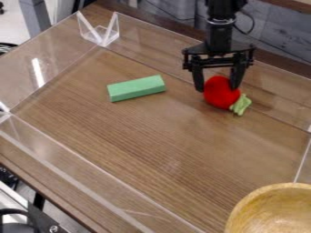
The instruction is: Move the red fruit to the left
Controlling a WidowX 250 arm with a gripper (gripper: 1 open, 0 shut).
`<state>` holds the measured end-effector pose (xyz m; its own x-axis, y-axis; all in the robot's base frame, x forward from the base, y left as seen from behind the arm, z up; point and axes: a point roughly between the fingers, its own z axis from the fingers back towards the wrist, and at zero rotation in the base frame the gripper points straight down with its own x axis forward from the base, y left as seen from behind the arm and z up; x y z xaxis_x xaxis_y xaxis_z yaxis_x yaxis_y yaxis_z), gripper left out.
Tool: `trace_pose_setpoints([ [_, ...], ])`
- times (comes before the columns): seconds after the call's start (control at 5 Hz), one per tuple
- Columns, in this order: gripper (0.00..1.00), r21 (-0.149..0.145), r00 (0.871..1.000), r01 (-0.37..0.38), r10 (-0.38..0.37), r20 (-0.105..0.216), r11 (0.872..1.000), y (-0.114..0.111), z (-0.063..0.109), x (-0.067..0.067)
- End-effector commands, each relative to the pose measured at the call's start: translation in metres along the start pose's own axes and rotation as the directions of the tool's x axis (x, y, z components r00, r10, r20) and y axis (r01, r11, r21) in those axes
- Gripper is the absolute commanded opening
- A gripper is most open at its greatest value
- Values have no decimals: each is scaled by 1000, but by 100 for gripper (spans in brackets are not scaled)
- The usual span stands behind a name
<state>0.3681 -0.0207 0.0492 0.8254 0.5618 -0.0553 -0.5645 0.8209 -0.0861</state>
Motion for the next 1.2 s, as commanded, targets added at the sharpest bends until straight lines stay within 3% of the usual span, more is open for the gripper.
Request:
trace_pose_setpoints([
  [0.0, 100, -34, 998, -25, 27, 56, 999, -4, 18, 9],
  [0.4, 100, -31, 996, -60, 62, 59, 998, -2, 17, 4],
  [0.6, 0, -29, 997, -56, 58, 59, 998, -3, -2, 4],
  [0.8, 0, -30, 997, -40, 42, 59, 999, -4, -18, 0],
  [1.0, 100, -24, 998, -10, 11, 59, 1000, -17, -31, -12],
])
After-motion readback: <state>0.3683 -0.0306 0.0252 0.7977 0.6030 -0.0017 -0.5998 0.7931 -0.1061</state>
